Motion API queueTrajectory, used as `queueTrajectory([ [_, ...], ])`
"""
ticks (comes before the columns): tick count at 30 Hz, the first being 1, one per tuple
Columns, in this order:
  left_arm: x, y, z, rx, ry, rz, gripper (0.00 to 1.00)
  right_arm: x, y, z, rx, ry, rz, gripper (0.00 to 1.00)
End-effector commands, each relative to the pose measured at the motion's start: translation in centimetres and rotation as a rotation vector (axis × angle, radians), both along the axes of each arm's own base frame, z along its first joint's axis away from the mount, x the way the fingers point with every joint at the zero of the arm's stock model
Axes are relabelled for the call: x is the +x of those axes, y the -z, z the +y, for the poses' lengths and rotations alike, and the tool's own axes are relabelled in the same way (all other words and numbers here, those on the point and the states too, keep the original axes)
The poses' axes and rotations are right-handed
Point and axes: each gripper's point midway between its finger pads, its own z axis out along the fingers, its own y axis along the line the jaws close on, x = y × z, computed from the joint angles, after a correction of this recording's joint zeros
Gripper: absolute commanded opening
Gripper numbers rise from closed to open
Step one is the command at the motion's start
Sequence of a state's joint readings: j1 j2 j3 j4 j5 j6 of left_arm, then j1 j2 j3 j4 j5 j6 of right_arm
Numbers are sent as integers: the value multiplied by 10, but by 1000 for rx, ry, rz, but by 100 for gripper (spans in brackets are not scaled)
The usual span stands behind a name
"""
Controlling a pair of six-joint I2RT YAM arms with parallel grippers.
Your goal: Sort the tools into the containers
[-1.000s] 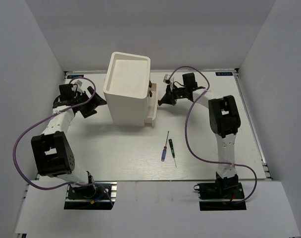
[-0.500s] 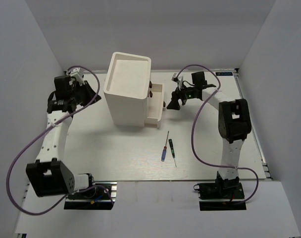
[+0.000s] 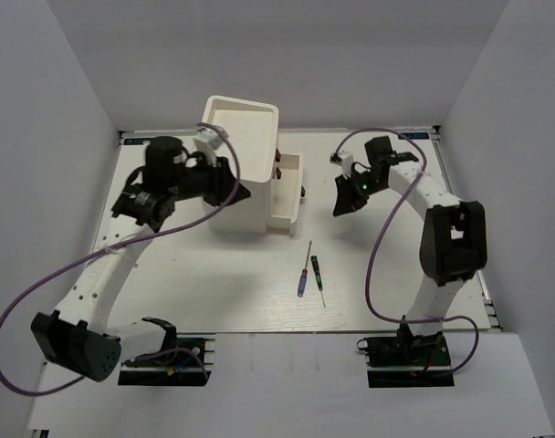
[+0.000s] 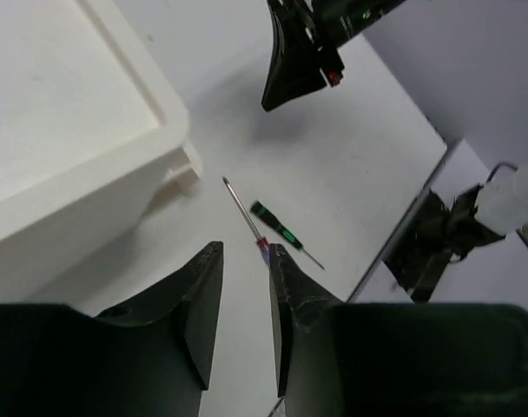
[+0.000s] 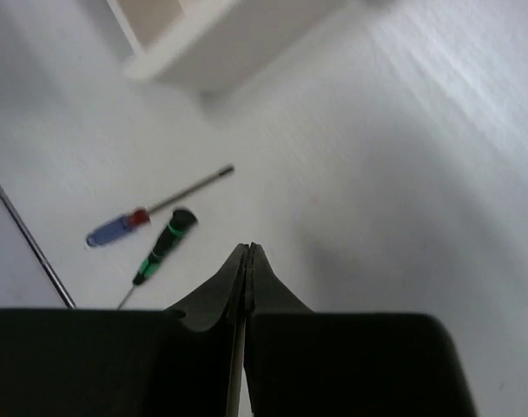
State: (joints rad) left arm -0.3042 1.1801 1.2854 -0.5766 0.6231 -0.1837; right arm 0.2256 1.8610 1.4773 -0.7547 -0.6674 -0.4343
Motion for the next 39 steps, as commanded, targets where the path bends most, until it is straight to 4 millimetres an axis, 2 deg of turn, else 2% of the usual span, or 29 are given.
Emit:
queueTrajectory([
  [1,-16,14,-53,55,121,45,39,-7,-3,-33,-178,99,-134,0],
  [2,-20,19,-68,77,149,61,39,-2,1,-39,-200,123,-180,0],
  [3,-16,26,-78,123,137,57,39,7,-7,-41,-200,149,-237,0],
  [4,-33,24,-103,154,202,43,39,12,-3,-60,-282,206,-268,15],
  [5,-31,46,-118,207,216,87,40,16,-6,-62,-279,274,-259,24],
  [6,-28,52,-127,248,196,77,41,19,-7,-66,-290,309,-259,36],
  [7,-33,65,-133,290,198,90,44,19,-8,-67,-292,333,-241,42],
  [8,-46,74,-147,311,220,102,47,20,-7,-62,-271,297,-205,23],
  [9,-49,97,-145,364,199,132,60,-8,0,-65,-284,277,-54,0],
  [10,-52,108,-147,381,186,144,65,8,-27,-60,-253,298,-74,0],
  [11,-59,115,-155,375,186,148,67,4,-14,-57,-254,297,15,0],
  [13,-65,135,-151,398,157,165,70,-5,-12,-56,-234,317,58,0],
  [14,-67,134,-155,376,160,154,72,-8,-12,-54,-220,316,55,2],
  [15,-72,143,-155,391,152,164,72,-6,-27,-51,-187,315,-16,18],
  [16,-75,147,-157,400,161,168,73,-16,-11,-52,-192,316,5,29],
  [17,-79,160,-164,422,179,181,73,-15,-16,-51,-169,327,-19,37],
  [18,-80,170,-166,446,179,187,73,-18,-17,-51,-162,331,-24,39],
  [19,-79,174,-172,459,177,183,73,-24,-11,-52,-165,331,-4,39],
  [20,-73,188,-175,513,154,189,73,-28,-9,-53,-168,335,9,39],
  [21,-76,196,-174,561,145,190,73,-29,-10,-53,-166,336,8,39],
  [23,-65,202,-175,604,88,167,73,-32,-9,-55,-164,344,12,39],
  [24,-65,218,-169,656,69,192,73,-37,-5,-57,-165,346,20,39],
  [25,-62,219,-171,657,52,194,72,-37,-6,-56,-160,348,13,39],
  [30,-65,243,-151,756,-20,233,65,-38,-8,-60,-151,364,4,39],
  [32,-67,244,-145,747,-44,240,64,-39,-6,-61,-152,364,14,39],
  [34,-67,246,-146,739,-51,245,62,-41,-4,-61,-146,367,26,39],
  [36,-70,255,-138,761,-66,258,61,-40,-6,-59,-134,369,32,39],
  [39,-76,265,-141,754,-53,272,59,-42,-7,-57,-127,367,43,39],
])
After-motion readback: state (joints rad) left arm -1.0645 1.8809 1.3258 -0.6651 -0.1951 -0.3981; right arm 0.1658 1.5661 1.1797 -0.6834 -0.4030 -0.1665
